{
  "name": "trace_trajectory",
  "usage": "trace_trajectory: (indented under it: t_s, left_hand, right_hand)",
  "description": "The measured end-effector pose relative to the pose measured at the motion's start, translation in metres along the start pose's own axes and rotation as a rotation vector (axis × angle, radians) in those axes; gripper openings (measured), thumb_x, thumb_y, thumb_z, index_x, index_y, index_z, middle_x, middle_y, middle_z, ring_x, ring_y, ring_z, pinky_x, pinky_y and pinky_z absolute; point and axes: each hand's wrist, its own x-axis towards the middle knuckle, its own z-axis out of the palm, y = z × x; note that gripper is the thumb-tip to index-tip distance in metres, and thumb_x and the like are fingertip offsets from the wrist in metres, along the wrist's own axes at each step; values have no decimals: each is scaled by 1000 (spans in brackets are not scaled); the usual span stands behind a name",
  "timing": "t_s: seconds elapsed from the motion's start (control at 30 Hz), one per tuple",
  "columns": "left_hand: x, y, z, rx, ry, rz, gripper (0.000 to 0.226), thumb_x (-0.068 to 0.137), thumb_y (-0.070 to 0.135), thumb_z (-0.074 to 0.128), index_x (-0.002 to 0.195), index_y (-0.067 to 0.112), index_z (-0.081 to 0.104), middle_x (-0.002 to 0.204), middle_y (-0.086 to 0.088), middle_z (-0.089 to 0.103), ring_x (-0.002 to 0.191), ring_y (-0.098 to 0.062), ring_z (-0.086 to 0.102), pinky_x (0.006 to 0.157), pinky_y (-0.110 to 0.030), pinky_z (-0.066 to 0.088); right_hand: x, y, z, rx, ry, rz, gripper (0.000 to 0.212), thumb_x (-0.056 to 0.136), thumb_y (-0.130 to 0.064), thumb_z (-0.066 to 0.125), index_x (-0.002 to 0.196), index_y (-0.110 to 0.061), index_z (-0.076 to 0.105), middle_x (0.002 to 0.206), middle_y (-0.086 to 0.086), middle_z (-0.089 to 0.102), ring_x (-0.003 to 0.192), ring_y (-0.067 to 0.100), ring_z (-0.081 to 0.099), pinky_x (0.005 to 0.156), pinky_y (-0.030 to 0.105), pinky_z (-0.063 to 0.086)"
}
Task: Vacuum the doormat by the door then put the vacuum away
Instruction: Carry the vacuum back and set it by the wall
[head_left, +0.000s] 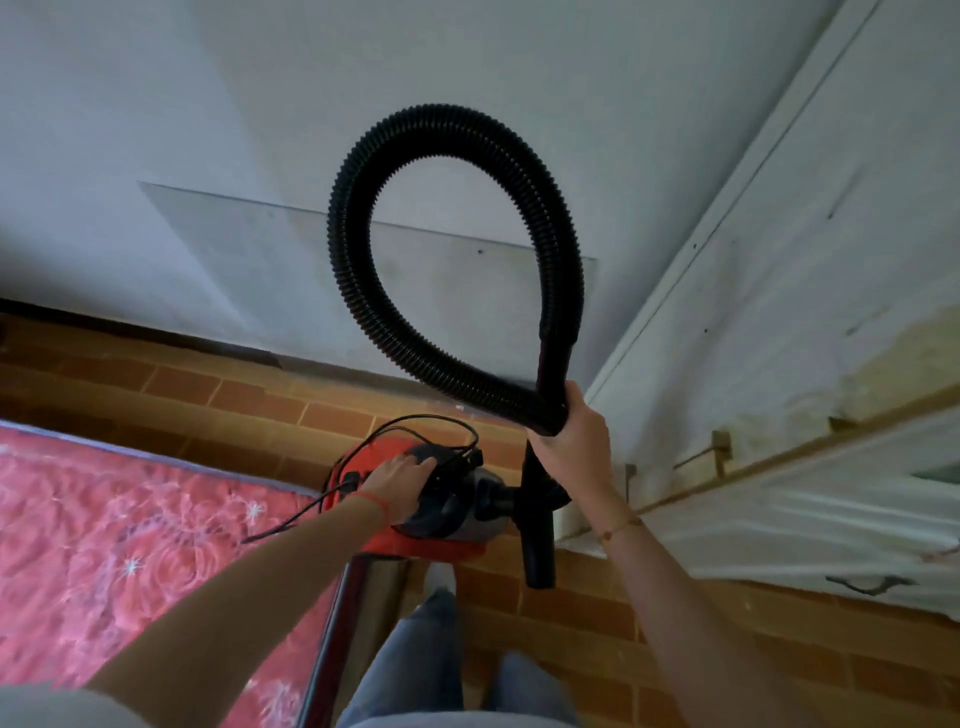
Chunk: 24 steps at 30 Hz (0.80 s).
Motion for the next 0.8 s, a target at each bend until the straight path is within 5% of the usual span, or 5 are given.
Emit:
trace_trajectory:
  t_s: [0.27, 0.53, 0.7, 0.8]
  left_hand:
    - [127, -40, -9, 93, -96, 54, 69, 89, 12, 53, 150, 11, 20, 139, -14, 43, 129, -33, 40, 102, -39, 35]
    - [259, -64, 40, 110, -134, 66, 66, 92, 13, 52, 150, 13, 20, 140, -13, 42, 131, -30, 38, 104, -36, 32]
    - [325, -71, 90, 94, -109, 55, 57, 96, 12, 41, 149, 15, 21, 139, -12, 43, 130, -29, 38, 105, -35, 31]
    - [360, -74, 123, 103, -92, 50, 54, 97, 11, 39, 148, 15, 23, 136, -11, 45, 128, -28, 40, 104, -34, 32]
  right_hand:
    - [92, 43, 60, -40, 48, 94, 43, 79, -18, 73, 118, -20, 57, 80, -6, 66, 71, 13, 65, 59, 21, 48]
    - [163, 133, 148, -43, 45, 104, 63, 70, -57, 47, 112, -12, 59, 83, -2, 66, 73, 16, 64, 58, 31, 55]
    - [186, 197, 200, -118, 20, 114, 34, 79, -30, 66, 108, -14, 58, 82, -4, 65, 71, 16, 65, 55, 25, 52]
    - [191, 234, 232, -143, -20, 118, 34, 79, -20, 73, 109, -17, 55, 85, -6, 65, 75, 15, 66, 58, 23, 52]
